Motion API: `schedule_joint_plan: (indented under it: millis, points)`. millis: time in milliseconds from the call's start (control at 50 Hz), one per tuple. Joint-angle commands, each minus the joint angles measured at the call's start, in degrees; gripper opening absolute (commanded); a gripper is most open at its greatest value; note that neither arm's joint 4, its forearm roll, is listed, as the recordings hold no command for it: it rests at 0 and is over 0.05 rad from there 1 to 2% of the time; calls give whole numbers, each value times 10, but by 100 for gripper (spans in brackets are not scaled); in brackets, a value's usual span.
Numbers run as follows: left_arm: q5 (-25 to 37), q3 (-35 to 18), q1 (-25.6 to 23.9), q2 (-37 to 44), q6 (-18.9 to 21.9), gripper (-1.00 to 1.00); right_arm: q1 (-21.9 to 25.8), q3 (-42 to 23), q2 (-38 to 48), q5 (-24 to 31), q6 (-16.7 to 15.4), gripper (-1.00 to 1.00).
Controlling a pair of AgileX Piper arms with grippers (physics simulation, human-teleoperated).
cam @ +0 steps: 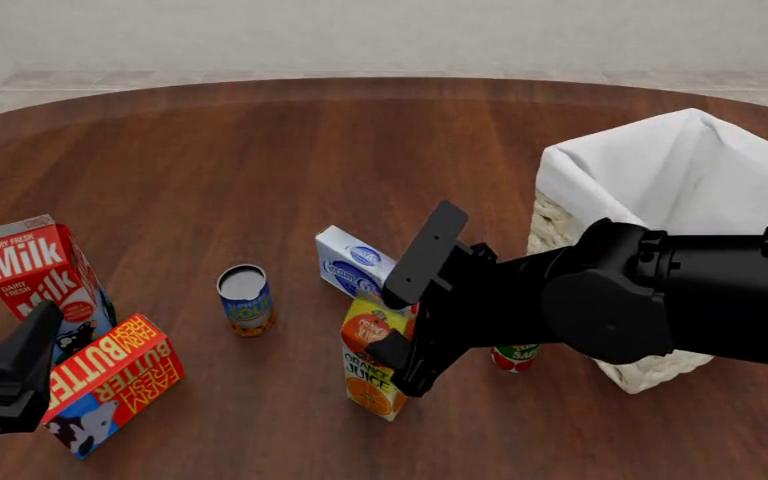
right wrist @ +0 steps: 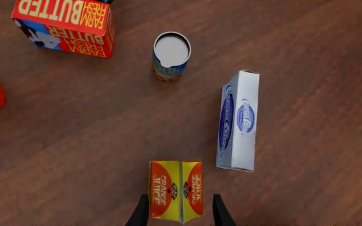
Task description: Pick up the orange juice, and put it in the basket.
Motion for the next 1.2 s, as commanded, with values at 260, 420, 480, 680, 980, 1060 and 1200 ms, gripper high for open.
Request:
schedule_joint_plan:
  millis: [260, 420, 480, 680, 980, 1060, 1200]
  points:
    - [-15, 0, -5, 13, -2, 100, -8, 33, 51, -42, -4, 100]
    - [-19, 0, -7, 18, 0, 100, -7, 45, 61, -56, 3, 100]
    - [-20, 0, -7, 20, 1, 100, -10, 44, 63, -57, 0, 100]
    - [-22, 0, -7, 22, 2, 100, -1, 47, 45, -60, -9, 100]
    - [-26, 0, -8, 27, 2, 100, -9, 24, -14, -11, -20, -100]
    - [-25, 0, -9, 27, 2, 100, -9, 5, -36, 24, -24, -100]
    - [-21, 0, -11, 22, 0, 100, -4, -61, -92, 136, -20, -100]
